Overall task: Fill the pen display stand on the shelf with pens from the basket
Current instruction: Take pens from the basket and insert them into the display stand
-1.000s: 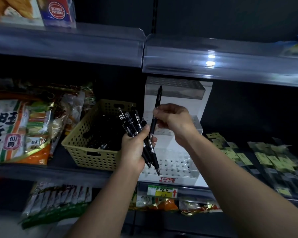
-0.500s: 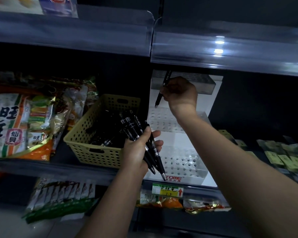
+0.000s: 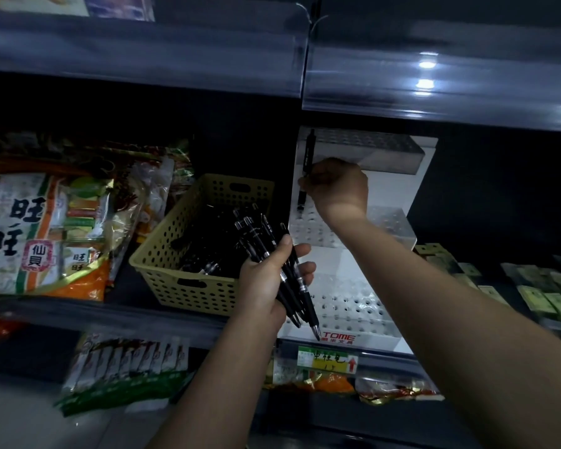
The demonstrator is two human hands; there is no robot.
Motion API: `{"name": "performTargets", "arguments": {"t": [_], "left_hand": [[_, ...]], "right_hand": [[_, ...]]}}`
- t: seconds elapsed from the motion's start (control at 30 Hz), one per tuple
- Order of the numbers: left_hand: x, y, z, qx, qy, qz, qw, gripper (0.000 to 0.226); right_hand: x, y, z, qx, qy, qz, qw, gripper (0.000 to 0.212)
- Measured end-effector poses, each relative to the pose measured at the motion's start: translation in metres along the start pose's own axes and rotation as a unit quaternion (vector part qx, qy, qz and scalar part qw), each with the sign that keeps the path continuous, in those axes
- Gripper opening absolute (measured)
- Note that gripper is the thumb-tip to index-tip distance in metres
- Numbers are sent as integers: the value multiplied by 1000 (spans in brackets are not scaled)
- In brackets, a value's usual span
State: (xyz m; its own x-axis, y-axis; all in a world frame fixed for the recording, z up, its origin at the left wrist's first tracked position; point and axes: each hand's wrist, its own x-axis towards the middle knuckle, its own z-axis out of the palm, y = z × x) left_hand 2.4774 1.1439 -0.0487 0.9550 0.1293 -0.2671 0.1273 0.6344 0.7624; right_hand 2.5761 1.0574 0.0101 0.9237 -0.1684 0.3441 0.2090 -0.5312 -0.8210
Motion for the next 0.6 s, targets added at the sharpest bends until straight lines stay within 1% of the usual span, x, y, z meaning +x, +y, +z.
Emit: {"name": "performTargets", "arguments": {"t": [0.17, 0.3, 0.5, 0.6], "left_hand": [[1, 0, -1, -4, 3, -4, 1000, 20], [2, 0, -3, -8, 8, -5, 1000, 20], [3, -1, -5, 13, 21, -10, 1000, 33], [3, 0, -4, 0, 21, 2, 1000, 27]], "right_hand": [[-6, 2, -1, -73, -22, -5, 997, 16], [-8, 4, -1, -75, -21, 1, 997, 13], [-6, 2, -2, -94, -37, 2, 995, 13], [-7, 5, -3, -97, -47, -4, 994, 14]]}}
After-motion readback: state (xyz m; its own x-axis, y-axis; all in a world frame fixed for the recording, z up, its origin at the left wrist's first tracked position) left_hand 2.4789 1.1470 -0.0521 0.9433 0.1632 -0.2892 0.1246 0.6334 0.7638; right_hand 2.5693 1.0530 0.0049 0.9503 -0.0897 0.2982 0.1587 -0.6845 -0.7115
